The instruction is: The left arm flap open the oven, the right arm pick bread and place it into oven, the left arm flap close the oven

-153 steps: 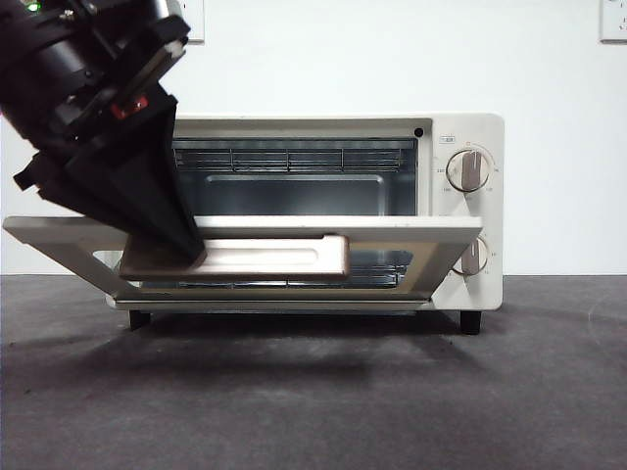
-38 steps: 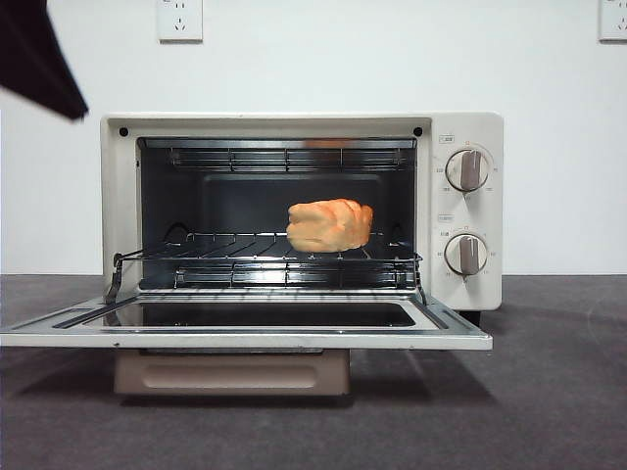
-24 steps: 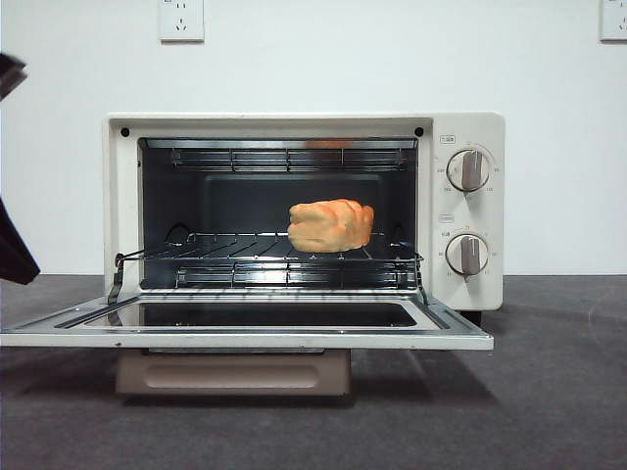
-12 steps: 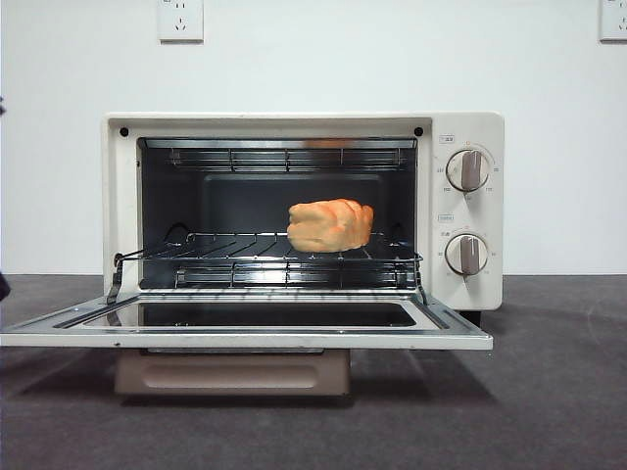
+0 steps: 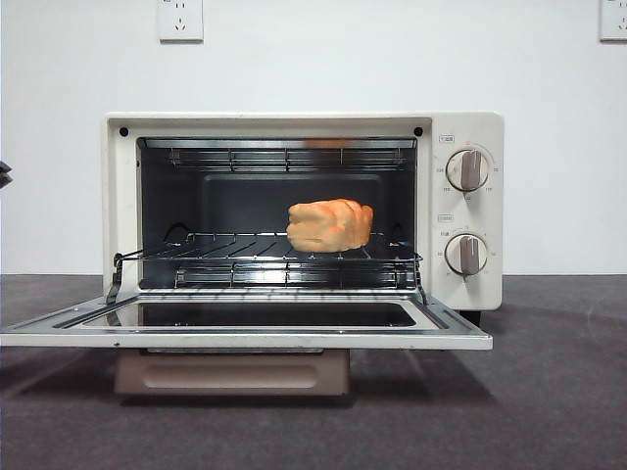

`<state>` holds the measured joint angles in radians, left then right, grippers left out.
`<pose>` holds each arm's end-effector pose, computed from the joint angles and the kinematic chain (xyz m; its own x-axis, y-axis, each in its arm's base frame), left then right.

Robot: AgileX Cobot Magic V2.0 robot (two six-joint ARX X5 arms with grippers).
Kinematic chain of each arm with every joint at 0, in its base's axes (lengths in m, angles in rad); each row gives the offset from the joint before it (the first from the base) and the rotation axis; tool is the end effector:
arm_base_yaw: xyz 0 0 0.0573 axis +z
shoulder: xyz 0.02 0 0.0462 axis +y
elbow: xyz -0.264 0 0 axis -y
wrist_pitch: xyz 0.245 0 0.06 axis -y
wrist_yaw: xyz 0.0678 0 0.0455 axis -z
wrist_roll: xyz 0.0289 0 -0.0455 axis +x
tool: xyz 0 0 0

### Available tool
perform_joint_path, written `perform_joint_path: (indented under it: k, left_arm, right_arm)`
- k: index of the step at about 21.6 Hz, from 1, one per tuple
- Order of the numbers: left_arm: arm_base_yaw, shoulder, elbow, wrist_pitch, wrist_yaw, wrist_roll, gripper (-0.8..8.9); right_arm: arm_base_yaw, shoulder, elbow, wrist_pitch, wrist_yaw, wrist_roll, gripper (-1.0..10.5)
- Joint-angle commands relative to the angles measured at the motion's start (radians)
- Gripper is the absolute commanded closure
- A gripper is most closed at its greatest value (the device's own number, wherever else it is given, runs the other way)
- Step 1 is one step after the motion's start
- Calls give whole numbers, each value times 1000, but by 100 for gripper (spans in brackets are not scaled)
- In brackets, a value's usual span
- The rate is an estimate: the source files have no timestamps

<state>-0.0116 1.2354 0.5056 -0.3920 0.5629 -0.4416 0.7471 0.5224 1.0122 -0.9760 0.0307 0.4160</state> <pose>0.1956 -0.0177 0.1511 0.3609 -0.5379 -0.7619 -0.1667 0.7666 -0.6201 0.0480 0.0433 0.3583 0.6692 0.5780 -0.4670 -0.4645 0.8160 0.3442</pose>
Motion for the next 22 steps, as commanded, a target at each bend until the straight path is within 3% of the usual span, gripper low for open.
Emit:
perform_joint_path:
  k: [1, 12, 22]
  left_arm:
    - [-6, 37, 0, 4, 44, 37, 799]
    - [-17, 72, 0, 16, 105, 49, 799]
    - [-14, 72, 1, 45, 251, 27, 798]
  right_arm:
    - [9, 5, 16, 11, 4, -10, 452]
    - [9, 5, 16, 11, 3, -9, 452]
    - [9, 5, 16, 11, 3, -9, 452]
